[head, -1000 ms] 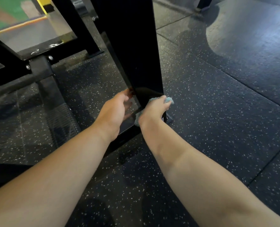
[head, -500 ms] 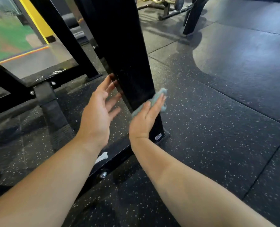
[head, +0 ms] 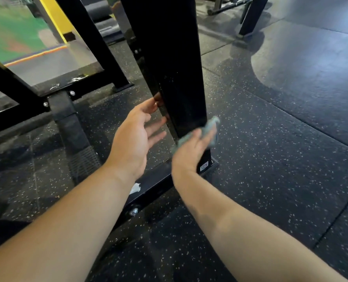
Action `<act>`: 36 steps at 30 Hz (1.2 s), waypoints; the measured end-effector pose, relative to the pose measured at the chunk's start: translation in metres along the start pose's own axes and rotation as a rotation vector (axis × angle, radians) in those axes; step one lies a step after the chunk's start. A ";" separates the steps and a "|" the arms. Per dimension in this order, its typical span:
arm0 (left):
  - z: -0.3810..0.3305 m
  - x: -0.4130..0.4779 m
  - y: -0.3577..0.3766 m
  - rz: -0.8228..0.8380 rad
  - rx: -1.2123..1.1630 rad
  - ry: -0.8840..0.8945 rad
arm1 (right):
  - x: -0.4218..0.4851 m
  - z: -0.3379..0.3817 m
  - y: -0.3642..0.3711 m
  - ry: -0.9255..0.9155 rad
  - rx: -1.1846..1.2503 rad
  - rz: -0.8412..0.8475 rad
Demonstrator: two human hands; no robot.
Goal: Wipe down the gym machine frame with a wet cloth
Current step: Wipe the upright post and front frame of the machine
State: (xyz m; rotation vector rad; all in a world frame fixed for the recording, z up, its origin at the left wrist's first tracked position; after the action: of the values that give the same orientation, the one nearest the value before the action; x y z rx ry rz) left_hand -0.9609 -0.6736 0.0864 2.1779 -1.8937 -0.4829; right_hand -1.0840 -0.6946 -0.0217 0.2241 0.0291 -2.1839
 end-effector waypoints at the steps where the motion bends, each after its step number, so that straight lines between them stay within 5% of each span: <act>1: 0.000 0.000 0.000 0.006 0.010 -0.001 | 0.009 -0.025 -0.003 0.207 0.035 0.005; 3: 0.001 -0.003 0.001 0.033 0.024 -0.007 | 0.019 -0.049 -0.002 0.428 0.072 0.015; 5: 0.002 -0.007 0.001 0.069 0.019 -0.015 | 0.023 -0.030 0.004 0.377 0.080 0.026; 10: -0.010 -0.014 0.009 0.128 -0.032 -0.045 | -0.015 0.108 0.019 -0.259 0.017 0.036; 13: -0.022 -0.017 0.011 0.107 -0.070 -0.064 | -0.041 0.128 0.020 -0.522 -0.067 0.012; 18: -0.045 -0.021 0.006 0.096 0.027 -0.063 | -0.029 0.101 0.014 0.031 0.034 -0.028; 25: -0.066 -0.015 0.009 0.217 -0.157 -0.070 | -0.073 0.184 0.029 -0.493 -0.065 0.019; 28: -0.057 -0.015 0.011 0.280 -0.055 -0.081 | -0.061 0.146 0.021 -0.328 -0.101 0.075; 36: -0.031 -0.035 -0.014 0.327 0.454 -0.169 | -0.099 0.098 -0.010 0.100 -0.155 0.537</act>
State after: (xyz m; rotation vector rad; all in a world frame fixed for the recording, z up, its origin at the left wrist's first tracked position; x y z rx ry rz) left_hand -0.9403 -0.6383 0.1140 2.0526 -2.6045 -0.1915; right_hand -1.0500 -0.6190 0.0913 0.2222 0.1741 -1.6265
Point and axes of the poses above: each hand's wrist, its own x-axis towards the middle knuckle, its own y-axis out of the palm, z = x × y, the point moved 8 cm from there along x, towards the middle knuckle, and after that the axes turned 12 degrees about -x, right-handed, at the moved point
